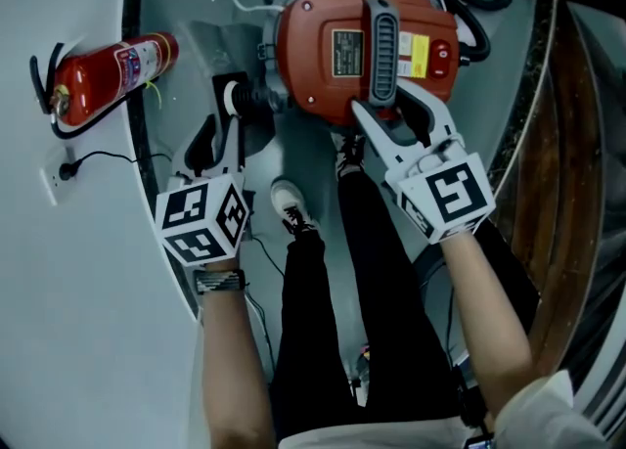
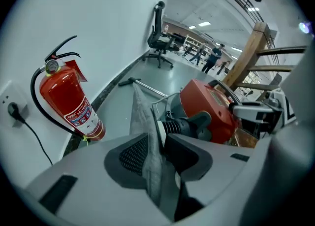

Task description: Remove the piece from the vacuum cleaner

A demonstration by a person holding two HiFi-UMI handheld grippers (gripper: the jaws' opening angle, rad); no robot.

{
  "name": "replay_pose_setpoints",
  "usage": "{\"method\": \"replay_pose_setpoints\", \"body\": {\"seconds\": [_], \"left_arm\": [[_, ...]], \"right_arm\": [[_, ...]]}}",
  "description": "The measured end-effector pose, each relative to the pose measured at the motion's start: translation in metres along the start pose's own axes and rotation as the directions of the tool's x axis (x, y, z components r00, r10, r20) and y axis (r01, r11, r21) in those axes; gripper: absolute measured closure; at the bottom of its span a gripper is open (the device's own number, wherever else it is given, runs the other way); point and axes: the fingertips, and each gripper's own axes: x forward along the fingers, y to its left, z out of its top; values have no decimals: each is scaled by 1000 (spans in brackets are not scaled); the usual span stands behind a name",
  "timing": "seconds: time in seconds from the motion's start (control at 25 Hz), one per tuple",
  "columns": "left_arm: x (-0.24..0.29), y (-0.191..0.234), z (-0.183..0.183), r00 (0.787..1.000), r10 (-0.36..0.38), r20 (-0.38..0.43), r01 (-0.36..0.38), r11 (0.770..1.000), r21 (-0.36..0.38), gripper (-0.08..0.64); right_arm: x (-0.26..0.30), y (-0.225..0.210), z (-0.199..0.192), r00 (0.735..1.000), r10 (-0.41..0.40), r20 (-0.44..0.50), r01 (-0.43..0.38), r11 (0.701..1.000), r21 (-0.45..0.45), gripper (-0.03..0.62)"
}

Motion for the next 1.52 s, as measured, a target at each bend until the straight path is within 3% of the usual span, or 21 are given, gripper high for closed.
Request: {"method": "replay_pose_setpoints", "body": {"seconds": [0.12, 0.24, 0.52, 1.0, 1.52], "left_arm": [[0, -3, -10, 997, 18, -72, -13, 998, 64, 447], [3, -3, -12, 995, 33, -94, -27, 998, 62, 468], [4, -2, -11, 993, 58, -106, -50, 995, 81, 514], [6, 6, -10, 990, 68, -121, -53, 991, 121, 518], [9, 11, -11, 986, 69, -150, -55, 994, 92, 512]], "right_arm": [[-1, -1, 0, 1000, -7, 13, 7, 1000, 2, 402], [-1, -2, 0, 1000, -9, 21, 9, 1000, 8, 402], [-1, -1, 0, 1000, -6, 10, 6, 1000, 4, 402], [0, -1, 0, 1000, 0, -2, 0, 1000, 1, 402], [0, -1, -1, 1000, 5, -8, -5, 1000, 1, 402]]}}
